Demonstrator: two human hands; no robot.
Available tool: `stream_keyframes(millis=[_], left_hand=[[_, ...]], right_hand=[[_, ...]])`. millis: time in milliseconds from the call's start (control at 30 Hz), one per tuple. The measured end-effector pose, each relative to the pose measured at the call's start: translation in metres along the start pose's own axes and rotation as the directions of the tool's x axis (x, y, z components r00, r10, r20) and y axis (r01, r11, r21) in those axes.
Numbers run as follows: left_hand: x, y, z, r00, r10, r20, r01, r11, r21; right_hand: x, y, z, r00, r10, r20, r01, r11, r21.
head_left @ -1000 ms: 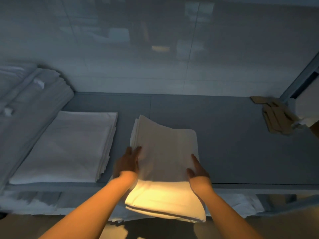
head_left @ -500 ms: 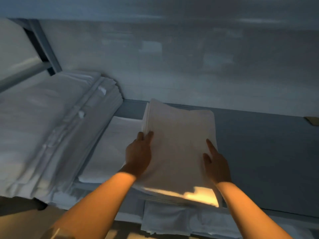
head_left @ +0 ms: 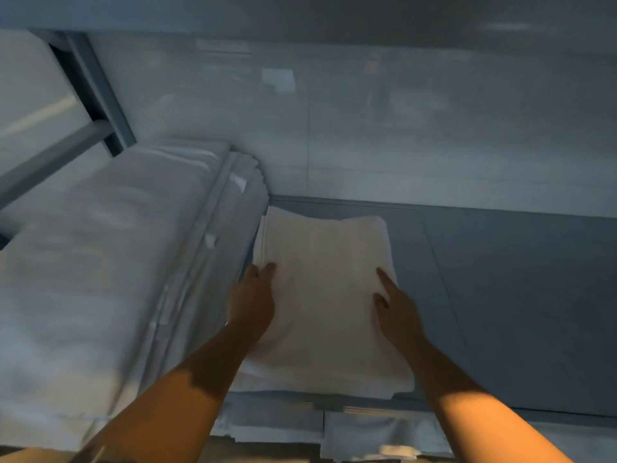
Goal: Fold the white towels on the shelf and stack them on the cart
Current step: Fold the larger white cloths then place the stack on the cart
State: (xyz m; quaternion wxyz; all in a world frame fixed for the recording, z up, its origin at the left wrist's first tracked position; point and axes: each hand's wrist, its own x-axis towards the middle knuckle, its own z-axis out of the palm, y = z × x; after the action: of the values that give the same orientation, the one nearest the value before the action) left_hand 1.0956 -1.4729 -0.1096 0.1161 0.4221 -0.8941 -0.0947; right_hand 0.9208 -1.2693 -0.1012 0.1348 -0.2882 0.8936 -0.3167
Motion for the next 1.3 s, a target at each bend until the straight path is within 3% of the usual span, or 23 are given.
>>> stream_keyframes(millis=[200,333,500,700,1000,1300], left_hand=[[-0.01,-0.03,0.038,0.988,-0.11,0.112,0.129,0.975,-0.18],[-0.018,-0.048,0.052,0.972,-0.141,0.19,0.169,0.976,-0.139],[-0.02,-0.049,0.057,0.942,-0.127,0.309,0.208,0.947,-0.246],[-0.02,-0.036,0.065,0.947,-0.106,0.303,0.19,0.946,-0.262],[-0.029,0.038,0.086,0.942,-0.06,0.33,0.142,0.962,-0.233],[-0.045,0.184,0.124,0.94,-0.019,0.342,0.109,0.963,-0.245]], right_hand=[[0.001,0.016,0.037,0.995,0.048,0.086,-0.044,0.998,-0.047],[0.005,0.03,0.047,0.99,0.132,0.059,-0.108,0.947,-0.303],[0.011,0.034,0.059,0.979,0.139,0.151,-0.116,0.981,-0.157],[0.014,0.05,0.052,0.984,0.117,0.131,-0.104,0.99,-0.098],[0.008,0.11,0.002,0.98,0.185,0.077,-0.18,0.981,-0.07],[0.015,0.22,-0.097,0.985,0.168,0.028,-0.164,0.981,-0.107]])
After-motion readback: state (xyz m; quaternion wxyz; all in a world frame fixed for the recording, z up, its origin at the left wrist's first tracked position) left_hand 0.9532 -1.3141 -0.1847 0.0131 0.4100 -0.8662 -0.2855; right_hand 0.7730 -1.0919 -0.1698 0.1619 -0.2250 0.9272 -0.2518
